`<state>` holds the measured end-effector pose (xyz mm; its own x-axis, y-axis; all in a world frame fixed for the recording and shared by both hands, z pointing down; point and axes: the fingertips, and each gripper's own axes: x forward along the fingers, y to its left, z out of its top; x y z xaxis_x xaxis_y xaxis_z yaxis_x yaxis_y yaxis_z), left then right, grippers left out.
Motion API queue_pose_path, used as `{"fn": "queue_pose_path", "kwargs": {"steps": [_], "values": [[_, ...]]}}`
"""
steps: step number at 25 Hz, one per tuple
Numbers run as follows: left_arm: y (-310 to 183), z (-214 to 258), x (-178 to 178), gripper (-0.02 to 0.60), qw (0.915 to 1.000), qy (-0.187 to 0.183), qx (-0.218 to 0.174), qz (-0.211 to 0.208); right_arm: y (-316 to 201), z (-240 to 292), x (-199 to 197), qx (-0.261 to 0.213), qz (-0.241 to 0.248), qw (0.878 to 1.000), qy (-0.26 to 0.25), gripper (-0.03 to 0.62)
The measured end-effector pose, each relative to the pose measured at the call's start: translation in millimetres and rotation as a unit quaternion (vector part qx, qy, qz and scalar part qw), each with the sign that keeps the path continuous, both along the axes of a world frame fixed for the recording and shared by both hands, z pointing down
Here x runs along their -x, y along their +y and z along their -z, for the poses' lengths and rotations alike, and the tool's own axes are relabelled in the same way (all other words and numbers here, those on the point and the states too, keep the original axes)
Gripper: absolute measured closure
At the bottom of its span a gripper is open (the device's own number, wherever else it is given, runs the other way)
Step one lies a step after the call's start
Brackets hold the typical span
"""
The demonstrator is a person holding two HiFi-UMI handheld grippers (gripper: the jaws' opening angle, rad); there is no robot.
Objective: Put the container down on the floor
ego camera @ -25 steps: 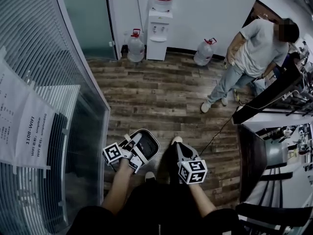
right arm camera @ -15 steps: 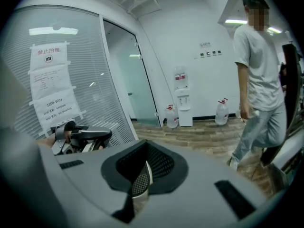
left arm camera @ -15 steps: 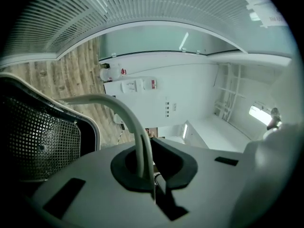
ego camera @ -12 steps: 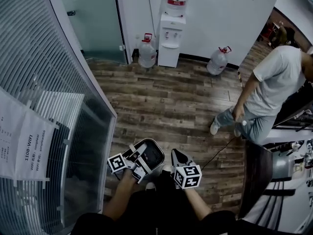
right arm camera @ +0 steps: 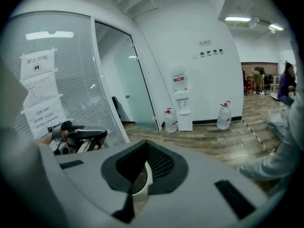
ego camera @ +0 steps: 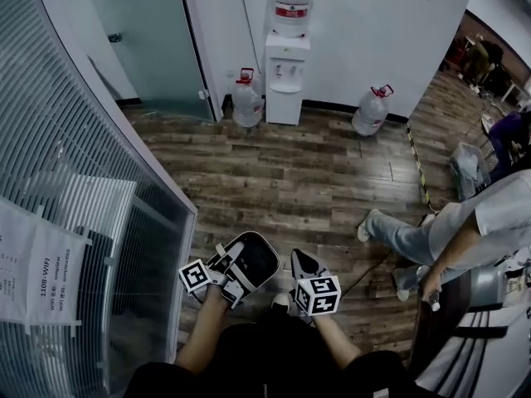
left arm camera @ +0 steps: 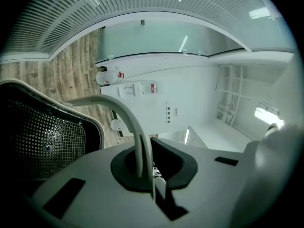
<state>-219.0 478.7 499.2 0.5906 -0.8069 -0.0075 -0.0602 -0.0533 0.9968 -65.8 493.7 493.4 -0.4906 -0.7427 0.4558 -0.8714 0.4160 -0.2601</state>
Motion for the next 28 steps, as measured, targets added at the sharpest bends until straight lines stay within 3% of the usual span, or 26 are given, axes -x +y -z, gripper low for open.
{"fn": "queue_pose_path", "kwargs": {"steps": [8,15,28], "values": [[-38,-1,-14,0.569,0.9994,-0.024,0.015,0.019,-33,2,-27,0.002,0.002,1.0,-0.013,0.585],[-63,5,-25,0.569,0.9992,-0.007,0.02,0.032,-50,3,-53,0.001,-0.003,1.0,-0.009,0.585],[-115,-8,-43,0.569,0.9993,-0.019,0.03,0.013,-92,-9,-65,0.011,-0.017,1.0,-0.007,0.585]]}}
